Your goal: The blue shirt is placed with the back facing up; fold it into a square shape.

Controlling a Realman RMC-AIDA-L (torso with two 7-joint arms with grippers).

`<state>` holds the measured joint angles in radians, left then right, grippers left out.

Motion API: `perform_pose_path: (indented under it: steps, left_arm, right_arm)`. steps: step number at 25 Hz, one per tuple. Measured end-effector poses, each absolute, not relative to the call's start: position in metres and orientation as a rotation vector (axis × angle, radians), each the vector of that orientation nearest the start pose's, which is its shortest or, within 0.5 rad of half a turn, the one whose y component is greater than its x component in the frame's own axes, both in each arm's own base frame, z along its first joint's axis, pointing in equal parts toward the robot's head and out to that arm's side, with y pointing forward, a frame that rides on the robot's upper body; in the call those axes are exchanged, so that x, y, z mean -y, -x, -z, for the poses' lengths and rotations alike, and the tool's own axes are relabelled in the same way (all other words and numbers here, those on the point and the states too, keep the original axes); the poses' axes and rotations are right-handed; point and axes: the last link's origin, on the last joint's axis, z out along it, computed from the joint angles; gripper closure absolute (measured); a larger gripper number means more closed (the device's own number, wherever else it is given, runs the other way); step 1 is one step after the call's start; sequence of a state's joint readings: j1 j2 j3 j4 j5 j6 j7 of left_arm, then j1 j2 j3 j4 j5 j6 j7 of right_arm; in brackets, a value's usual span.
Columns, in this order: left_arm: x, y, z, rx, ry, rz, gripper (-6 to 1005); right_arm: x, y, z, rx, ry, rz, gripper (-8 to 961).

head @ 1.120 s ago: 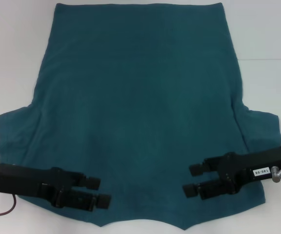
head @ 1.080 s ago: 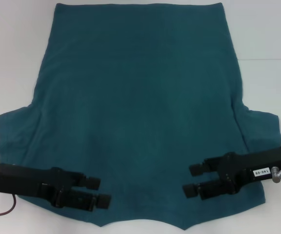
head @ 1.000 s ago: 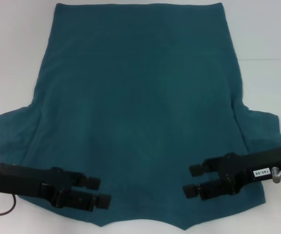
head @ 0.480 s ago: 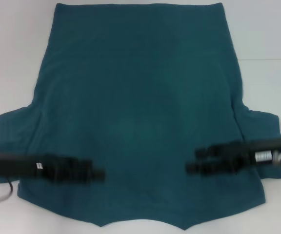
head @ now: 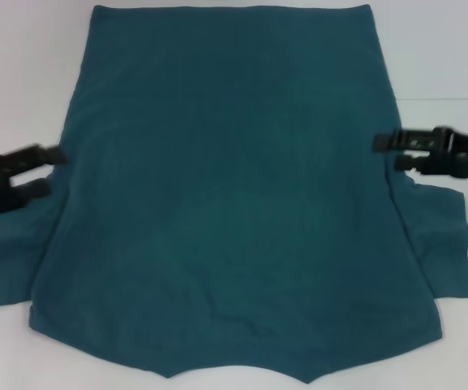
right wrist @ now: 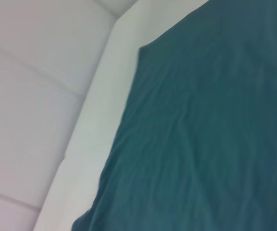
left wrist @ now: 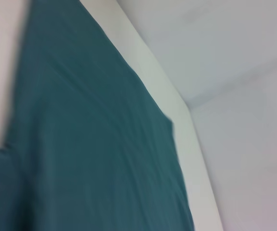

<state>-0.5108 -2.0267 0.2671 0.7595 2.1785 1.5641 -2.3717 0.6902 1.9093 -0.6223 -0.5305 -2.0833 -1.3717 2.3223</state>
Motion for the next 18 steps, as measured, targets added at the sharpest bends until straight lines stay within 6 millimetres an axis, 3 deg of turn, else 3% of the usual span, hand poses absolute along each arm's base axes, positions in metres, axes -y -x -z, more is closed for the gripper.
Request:
perform_pose_path:
  steps: [7, 18]
  left_arm:
    - [-0.326, 0.359, -0.093, 1.944, 1.586, 0.984, 157]
    - [-0.32, 0.379, -0.08, 1.983, 1.461, 0.947, 157]
  right_arm:
    - [-0.417, -0.259, -0.076, -1.764, 2.142, -0.703, 99]
    - [-0.421, -0.253, -0.073, -1.761, 2.165, -0.669, 99]
